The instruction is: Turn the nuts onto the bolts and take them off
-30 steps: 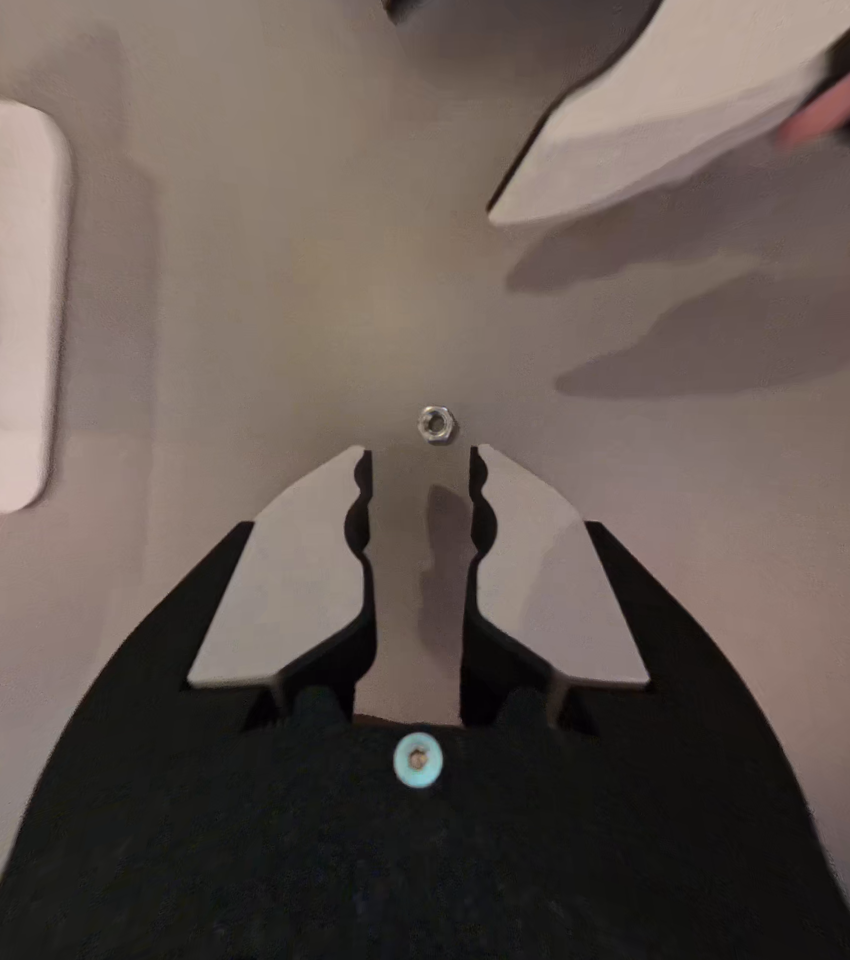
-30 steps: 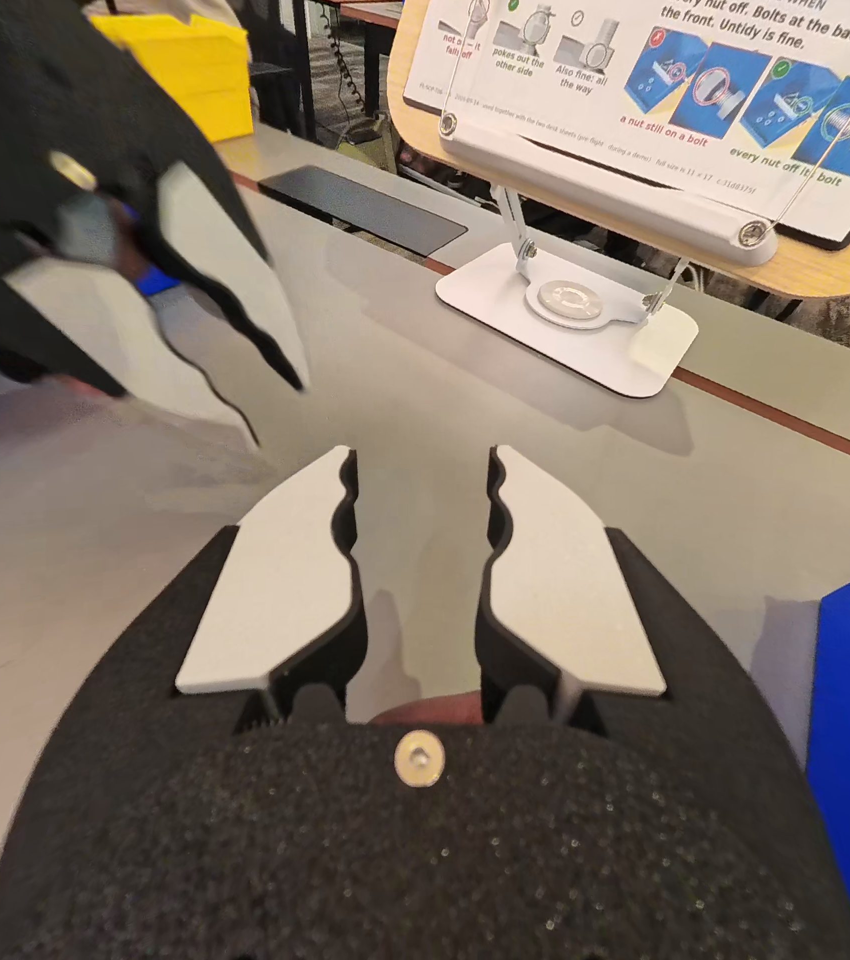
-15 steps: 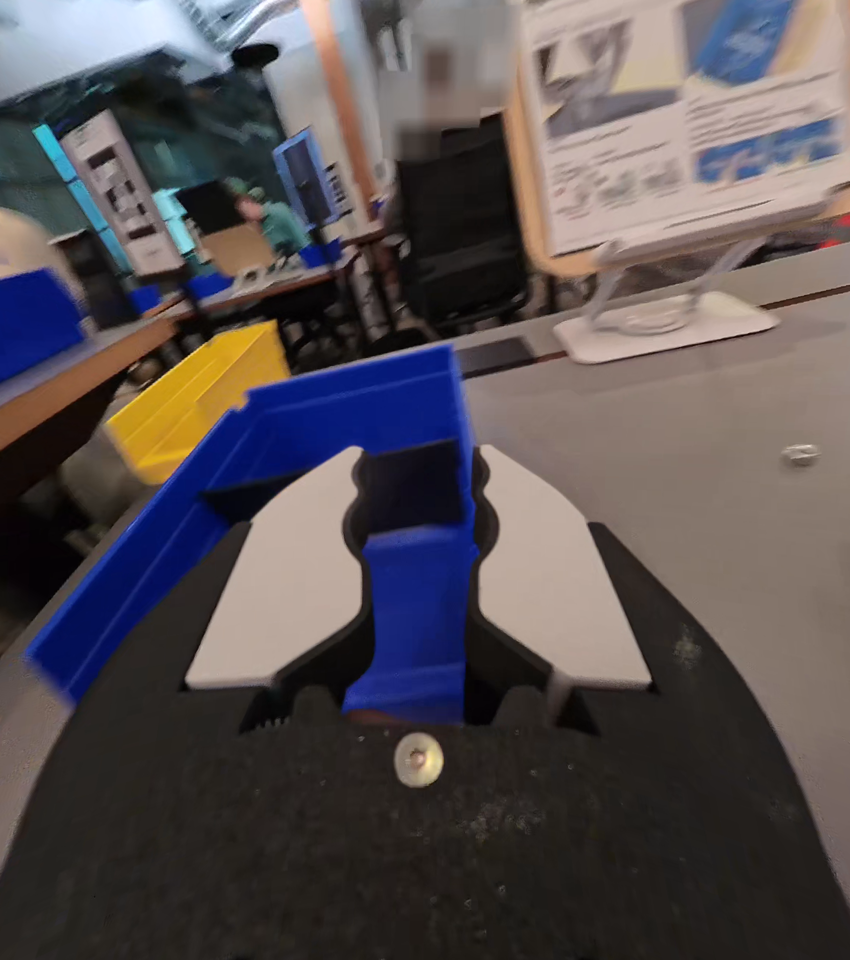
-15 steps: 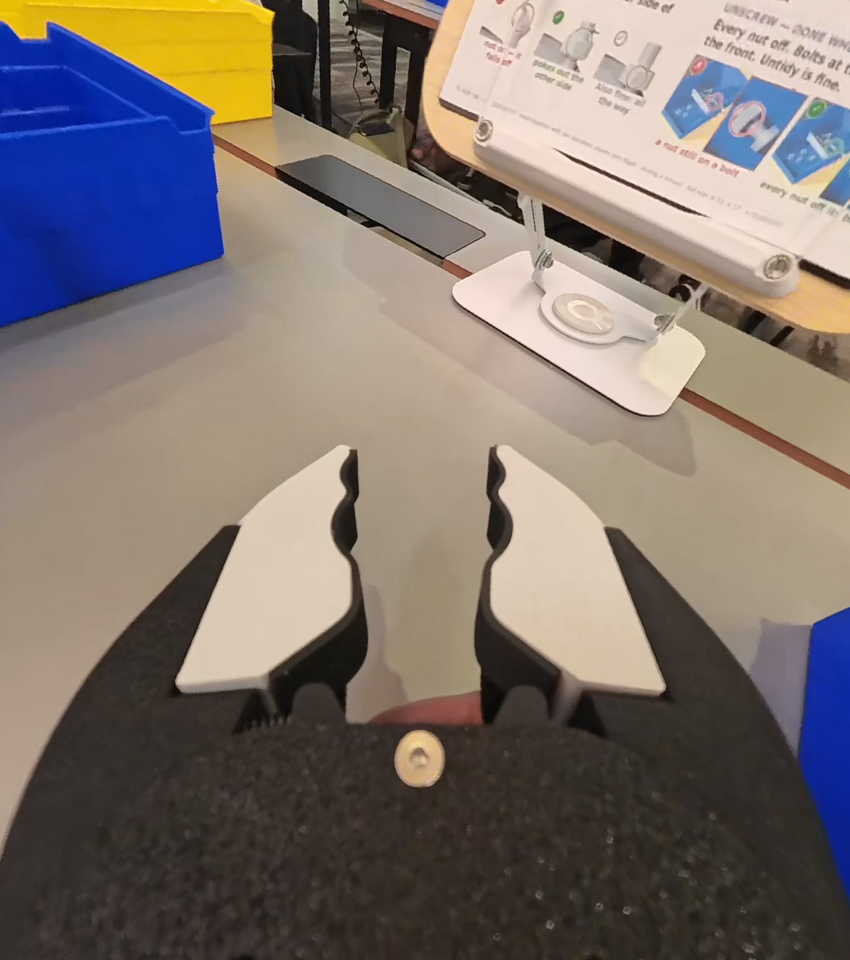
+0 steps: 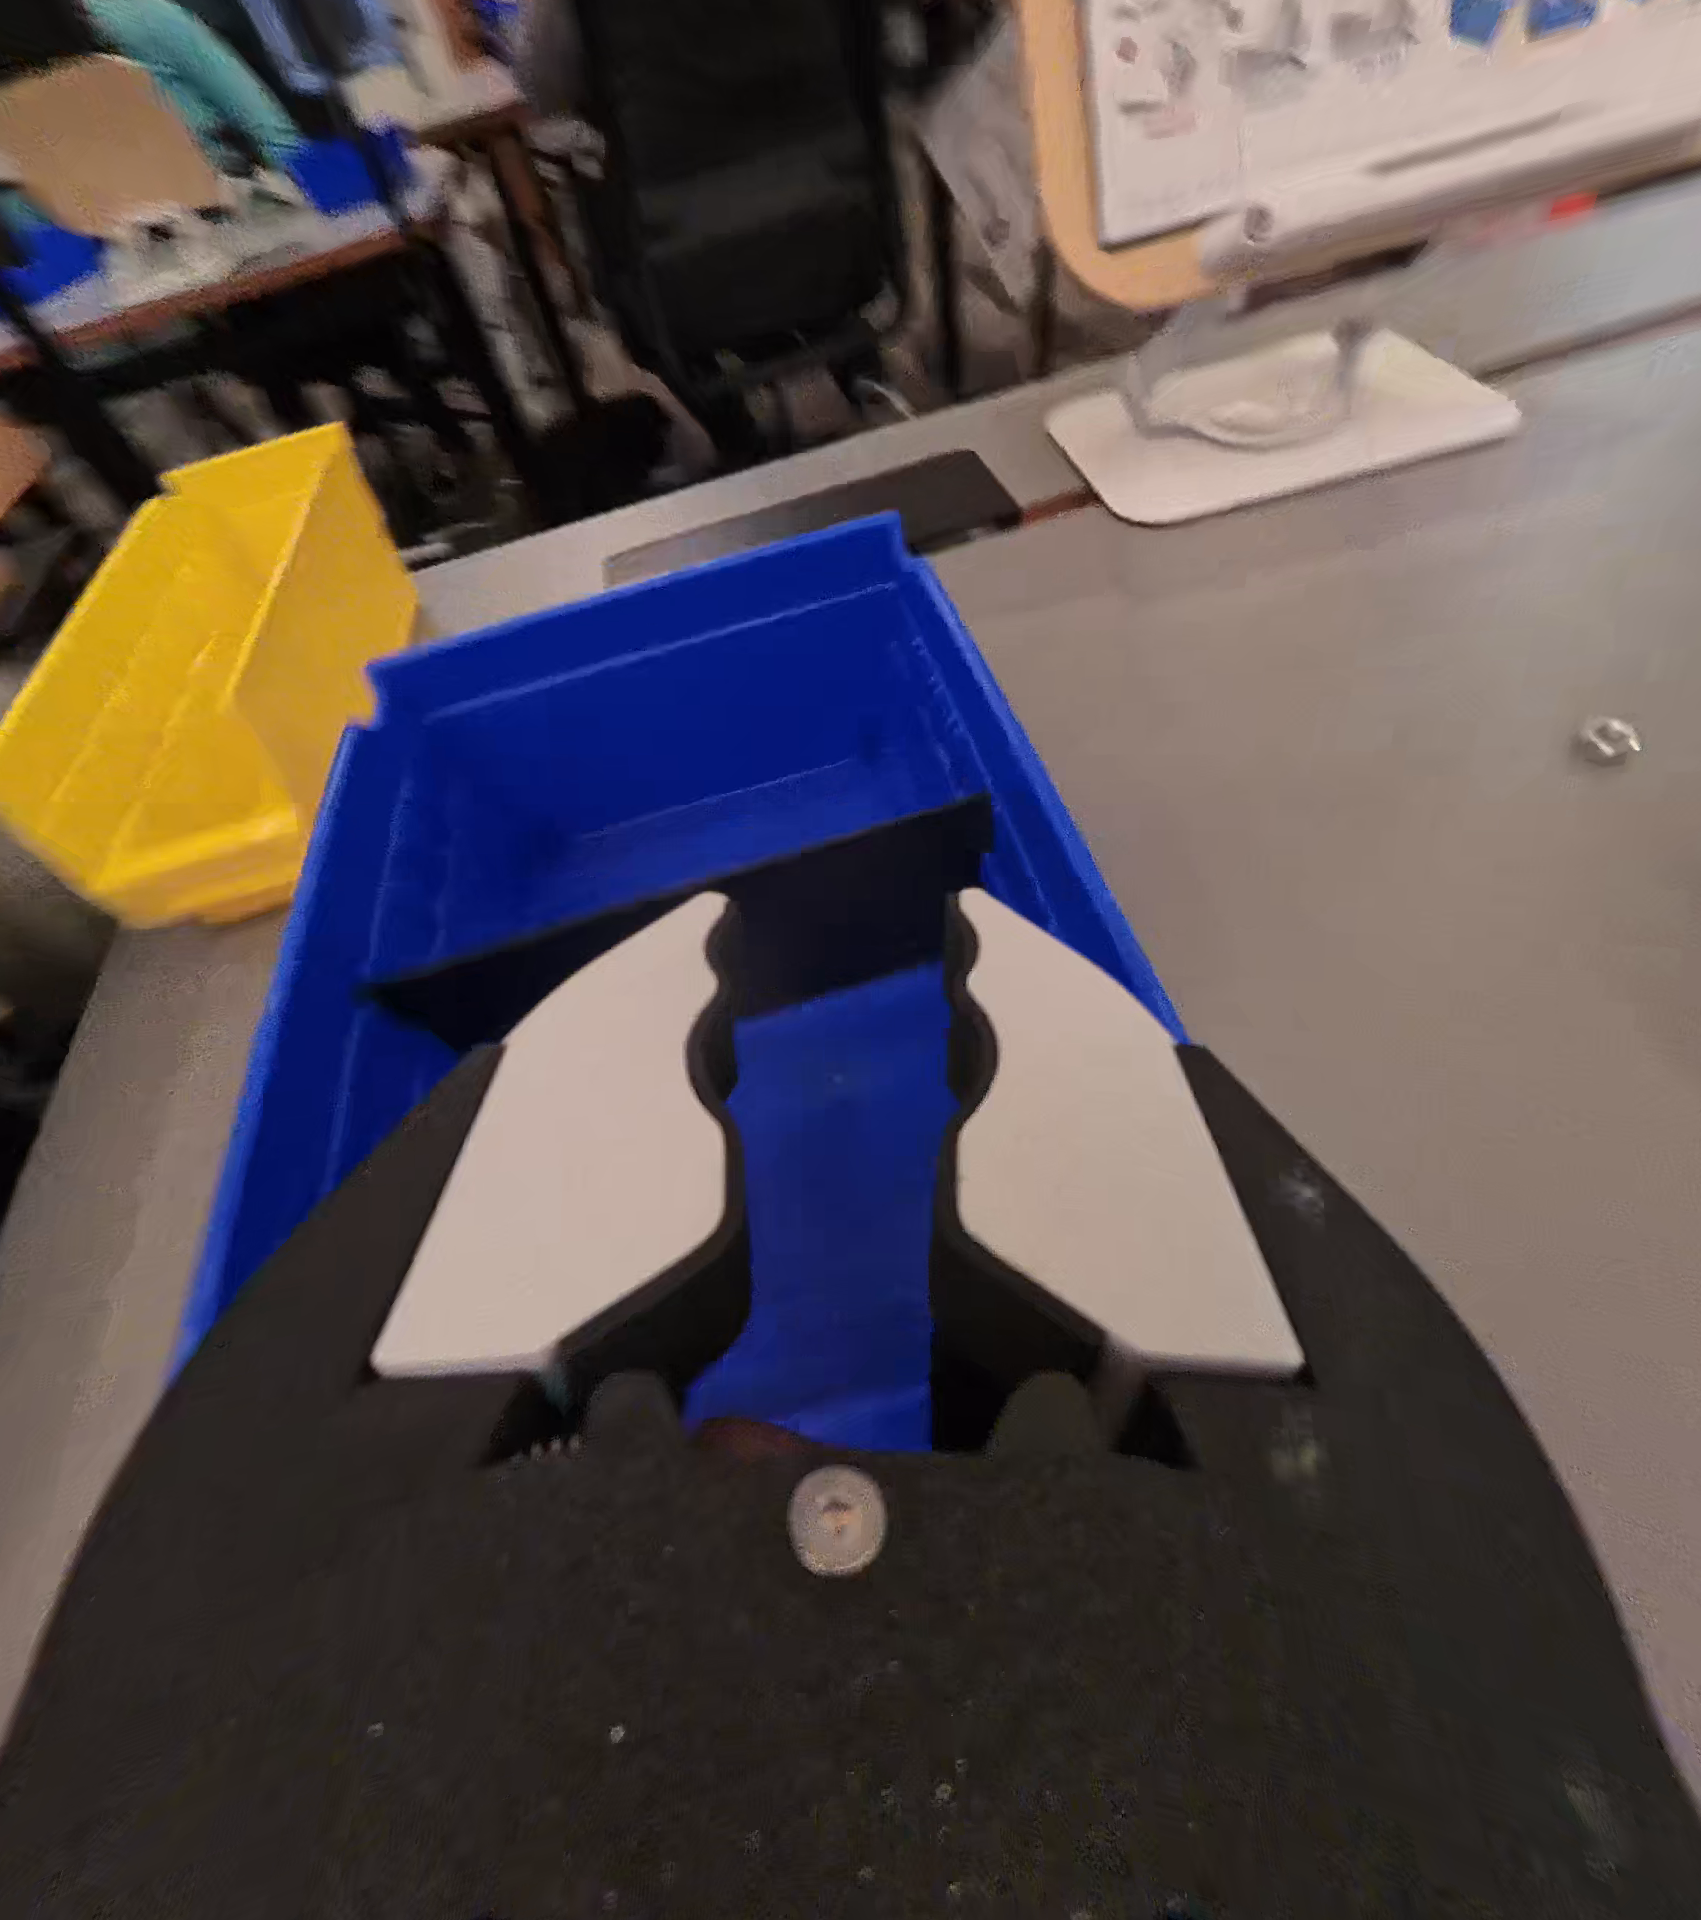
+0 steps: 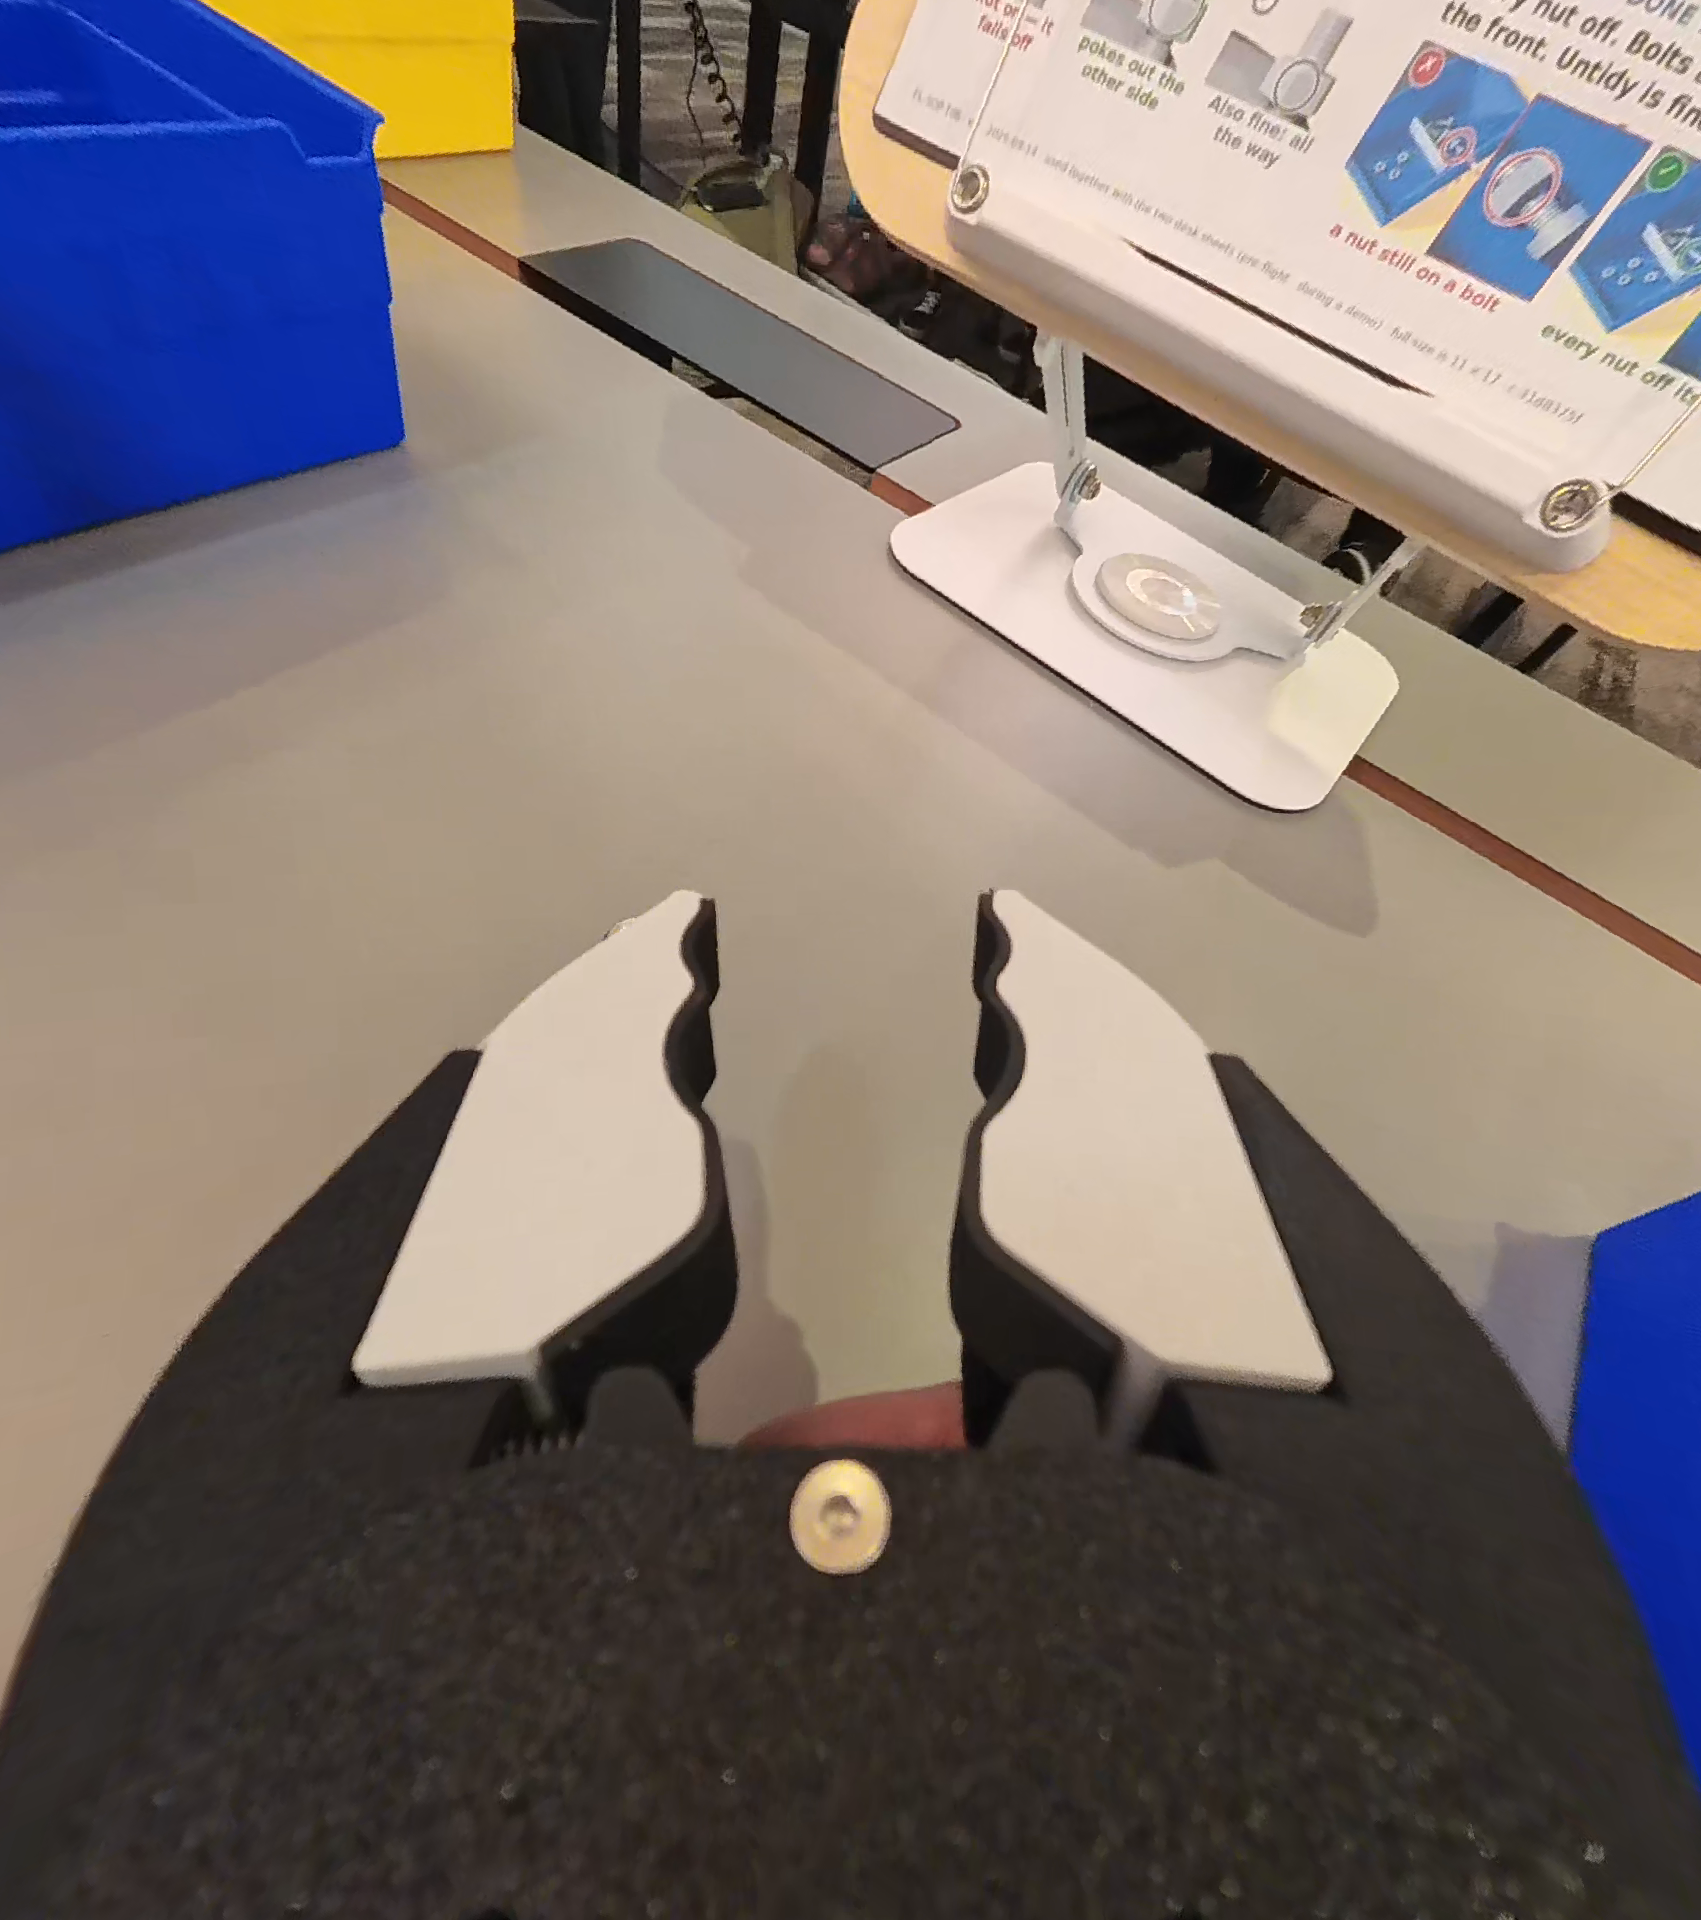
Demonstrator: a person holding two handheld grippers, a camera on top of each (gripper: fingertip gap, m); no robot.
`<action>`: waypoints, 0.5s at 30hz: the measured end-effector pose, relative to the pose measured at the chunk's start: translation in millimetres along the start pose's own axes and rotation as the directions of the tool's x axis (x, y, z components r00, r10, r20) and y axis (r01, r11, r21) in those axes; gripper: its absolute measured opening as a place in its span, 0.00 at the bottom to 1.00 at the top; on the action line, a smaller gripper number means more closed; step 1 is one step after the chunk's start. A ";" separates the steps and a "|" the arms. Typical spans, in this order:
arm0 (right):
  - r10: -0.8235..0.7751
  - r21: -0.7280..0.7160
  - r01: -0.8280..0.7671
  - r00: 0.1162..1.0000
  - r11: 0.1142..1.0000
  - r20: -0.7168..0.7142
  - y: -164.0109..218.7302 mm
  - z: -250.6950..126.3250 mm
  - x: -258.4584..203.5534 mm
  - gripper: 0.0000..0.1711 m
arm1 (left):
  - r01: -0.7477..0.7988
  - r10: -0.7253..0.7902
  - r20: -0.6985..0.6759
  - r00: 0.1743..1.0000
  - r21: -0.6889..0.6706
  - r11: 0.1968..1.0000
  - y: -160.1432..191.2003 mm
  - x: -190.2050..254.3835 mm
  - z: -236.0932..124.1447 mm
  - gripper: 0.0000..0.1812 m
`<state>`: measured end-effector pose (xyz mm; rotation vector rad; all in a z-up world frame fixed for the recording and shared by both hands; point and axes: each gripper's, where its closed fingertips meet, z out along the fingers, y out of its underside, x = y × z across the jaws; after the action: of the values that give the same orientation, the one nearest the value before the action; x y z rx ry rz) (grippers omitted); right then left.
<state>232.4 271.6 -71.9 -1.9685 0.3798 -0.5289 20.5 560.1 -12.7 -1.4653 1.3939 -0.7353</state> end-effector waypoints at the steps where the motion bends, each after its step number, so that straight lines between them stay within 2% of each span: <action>1: 0.003 0.001 -0.003 1.000 1.000 0.001 0.0 -0.2 0.1 0.27 | -0.053 0.049 -0.082 0.995 -0.049 0.997 -9.2 -0.3 10.6 0.23; 4: -0.001 0.000 0.001 1.000 1.000 0.007 0.3 0.1 -1.8 0.27 | -0.247 0.174 -0.292 0.941 -0.238 0.939 -16.2 -10.7 50.4 0.26; 6: -0.007 0.001 0.007 1.000 1.000 0.014 0.2 0.6 -4.3 0.27 | -0.396 0.259 -0.419 0.870 -0.285 0.873 -17.1 -17.9 76.7 0.26; 10: -0.035 -0.009 0.035 0.999 0.999 0.015 1.5 2.0 -6.7 0.28 | -0.644 0.323 -0.701 0.636 -0.251 0.722 -1.9 -12.7 100.8 0.23; 13: -0.021 -0.012 0.021 0.999 1.000 0.036 2.6 2.6 -8.7 0.28 | -0.717 0.357 -0.795 0.490 -0.135 0.683 3.7 -6.3 114.1 0.22; 15: 0.012 -0.008 -0.012 0.998 1.000 0.059 1.7 3.4 -9.3 0.28 | -0.735 0.334 -0.838 0.432 -0.112 0.669 11.9 -4.1 123.8 0.22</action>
<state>226.2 277.9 -76.6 -1.9831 0.3565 -0.4613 126.8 593.3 -68.3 -0.8450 2.7489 -0.5980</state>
